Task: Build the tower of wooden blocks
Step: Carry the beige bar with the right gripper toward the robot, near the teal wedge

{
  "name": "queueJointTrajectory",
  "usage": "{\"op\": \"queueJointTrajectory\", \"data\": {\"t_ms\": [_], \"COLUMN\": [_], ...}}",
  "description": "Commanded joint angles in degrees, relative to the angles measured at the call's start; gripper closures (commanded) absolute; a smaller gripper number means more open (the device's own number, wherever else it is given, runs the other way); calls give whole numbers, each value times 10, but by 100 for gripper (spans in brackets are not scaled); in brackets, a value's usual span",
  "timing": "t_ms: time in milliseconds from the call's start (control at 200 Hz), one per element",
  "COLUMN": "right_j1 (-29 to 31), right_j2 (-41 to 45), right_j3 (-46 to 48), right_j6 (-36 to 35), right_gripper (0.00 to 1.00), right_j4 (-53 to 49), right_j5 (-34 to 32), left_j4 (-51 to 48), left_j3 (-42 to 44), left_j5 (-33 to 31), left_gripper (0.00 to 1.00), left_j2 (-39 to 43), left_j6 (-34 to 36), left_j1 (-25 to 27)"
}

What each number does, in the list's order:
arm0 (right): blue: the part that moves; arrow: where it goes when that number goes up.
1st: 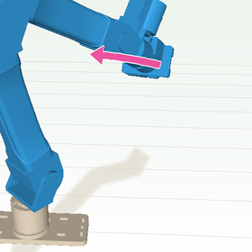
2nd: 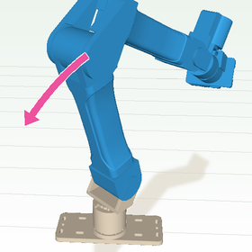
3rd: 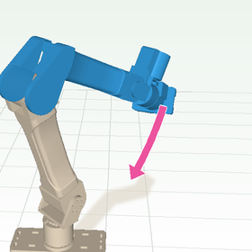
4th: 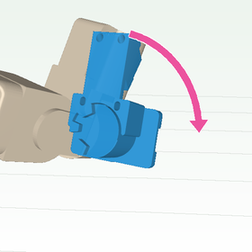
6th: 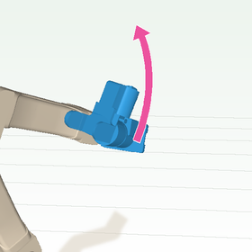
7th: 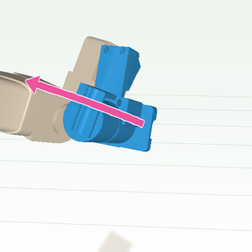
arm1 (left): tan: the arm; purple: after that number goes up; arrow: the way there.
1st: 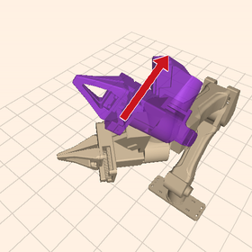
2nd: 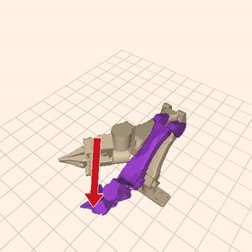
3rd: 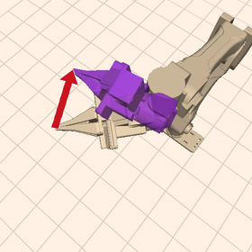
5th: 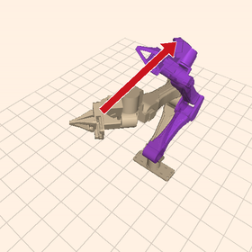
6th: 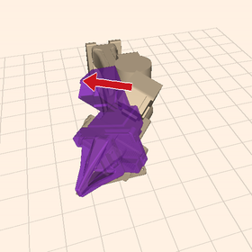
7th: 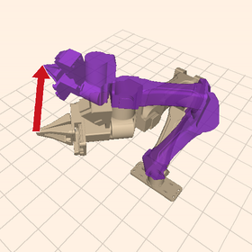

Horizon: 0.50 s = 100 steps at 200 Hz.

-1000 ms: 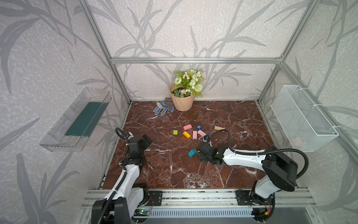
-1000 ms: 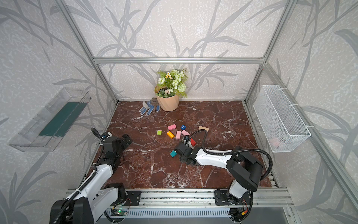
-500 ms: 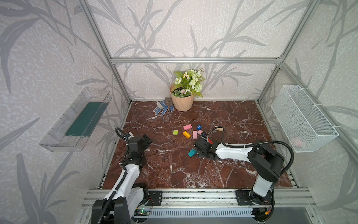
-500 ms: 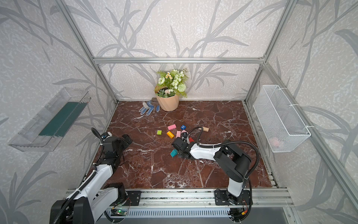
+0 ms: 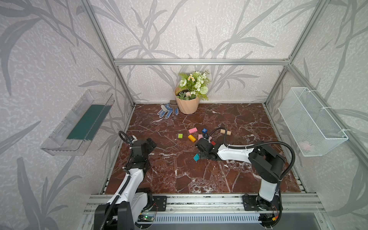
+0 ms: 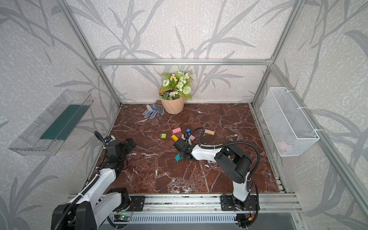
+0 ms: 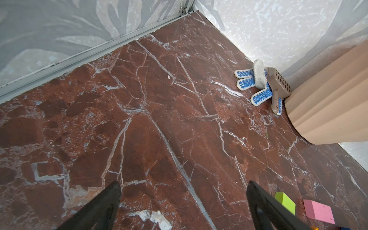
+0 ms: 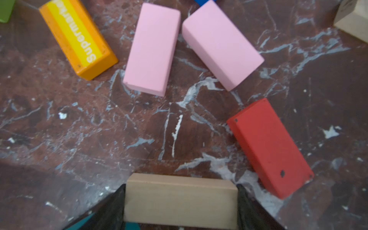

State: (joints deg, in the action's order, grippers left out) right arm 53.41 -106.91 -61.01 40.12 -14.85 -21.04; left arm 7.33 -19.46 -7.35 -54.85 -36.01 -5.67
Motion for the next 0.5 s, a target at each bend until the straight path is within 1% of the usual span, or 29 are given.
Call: {"op": "queueJointTrajectory", "data": {"t_ms": [0,135,300,385,495], "right_j1": [28,47,47,45,40], "right_j2": [-11,-10,-9,-2,15], "right_j3": [11,14,8,15,42], "right_j6": [22,35,39,45,67], "right_gripper": [36,36,36,32,31], "right_j4": [-36,-28,-36,-41,-41], "right_j5": [9,8,-2,-13,-36], "left_j4": [-6,-5,-5,-6,-6], "left_j3": [-18,-18,-17,-17,-17], "left_j5": [-6,-6,-6,-6,-6], "left_gripper": [1,1,1,1,1], "left_j2": [-1,-1,-1,-1,0], "left_j6": [-6,-6,-6,-6,-6], "left_j1": [1,1,1,1,1]}}
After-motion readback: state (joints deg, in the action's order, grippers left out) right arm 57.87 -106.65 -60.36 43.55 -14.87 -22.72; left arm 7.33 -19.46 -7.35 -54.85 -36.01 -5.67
